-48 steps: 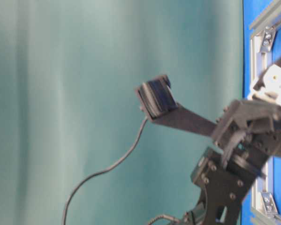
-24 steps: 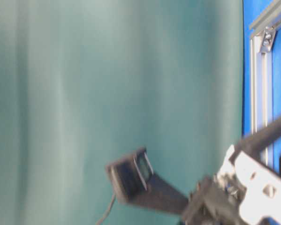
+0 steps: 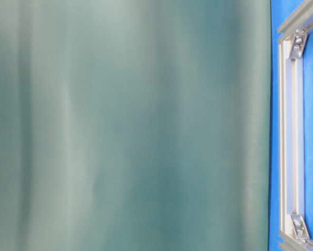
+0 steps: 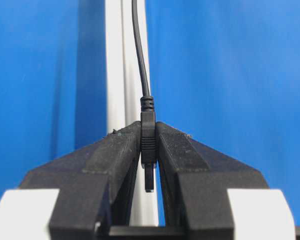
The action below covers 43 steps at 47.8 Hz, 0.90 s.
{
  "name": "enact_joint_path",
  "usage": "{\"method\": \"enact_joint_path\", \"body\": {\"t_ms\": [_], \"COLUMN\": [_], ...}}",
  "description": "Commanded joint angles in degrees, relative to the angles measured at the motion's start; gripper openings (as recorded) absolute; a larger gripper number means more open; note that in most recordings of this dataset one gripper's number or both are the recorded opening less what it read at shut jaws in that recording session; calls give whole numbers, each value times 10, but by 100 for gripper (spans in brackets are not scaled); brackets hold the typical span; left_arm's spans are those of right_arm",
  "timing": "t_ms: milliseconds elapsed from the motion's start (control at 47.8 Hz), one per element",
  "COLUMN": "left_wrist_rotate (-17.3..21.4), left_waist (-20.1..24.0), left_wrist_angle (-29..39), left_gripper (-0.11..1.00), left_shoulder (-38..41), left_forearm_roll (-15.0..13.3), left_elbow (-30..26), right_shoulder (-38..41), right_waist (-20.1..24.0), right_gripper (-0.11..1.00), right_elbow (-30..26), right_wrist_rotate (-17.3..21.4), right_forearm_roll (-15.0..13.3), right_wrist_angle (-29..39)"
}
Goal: Insert the wire through the string loop located on the right side.
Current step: 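Pull the cable leftward through the loop with the left gripper, then open the left gripper to release the cable on the frame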
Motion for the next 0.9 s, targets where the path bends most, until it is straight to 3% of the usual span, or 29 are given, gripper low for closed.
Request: {"method": "enact_joint_path", "body": {"t_ms": [0, 314, 502, 879], "left_wrist_rotate": [-2, -4, -4, -3], "left_waist": [-3, -4, -5, -19], "left_wrist_angle": [-3, 14, 54, 67], "left_gripper": [8, 8, 8, 8], "left_shoulder": [-48, -160, -172, -168], "left_forearm_roll": [1, 1, 1, 2], "left_elbow": [27, 120, 127, 125], "right_shoulder": [-9, -19, -27, -30], "right_waist": [2, 2, 2, 2], "right_gripper": [89, 89, 89, 89], "right_elbow": [-11, -23, -25, -25], "right_wrist_rotate": [-1, -2, -3, -5], "right_forearm_roll": [-1, -1, -1, -1], "right_wrist_angle": [4, 31, 33, 33]}}
